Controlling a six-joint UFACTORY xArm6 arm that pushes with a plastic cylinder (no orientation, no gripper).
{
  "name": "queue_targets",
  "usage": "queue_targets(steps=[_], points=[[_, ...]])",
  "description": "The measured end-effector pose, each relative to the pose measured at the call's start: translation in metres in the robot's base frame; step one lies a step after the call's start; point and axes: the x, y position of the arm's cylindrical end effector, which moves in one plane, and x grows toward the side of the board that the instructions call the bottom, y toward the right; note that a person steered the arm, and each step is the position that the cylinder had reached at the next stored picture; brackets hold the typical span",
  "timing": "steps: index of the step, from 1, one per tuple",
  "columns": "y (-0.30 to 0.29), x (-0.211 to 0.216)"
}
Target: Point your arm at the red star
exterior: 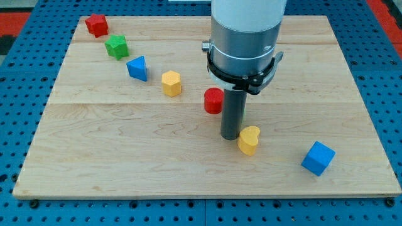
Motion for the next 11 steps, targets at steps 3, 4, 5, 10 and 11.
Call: queue_targets(steps=[3,4,5,10,11], points=[[0.039,0.024],[0.05,0.031],[0.062,0.065],[0.305,0.066],[0.288,-0.035]])
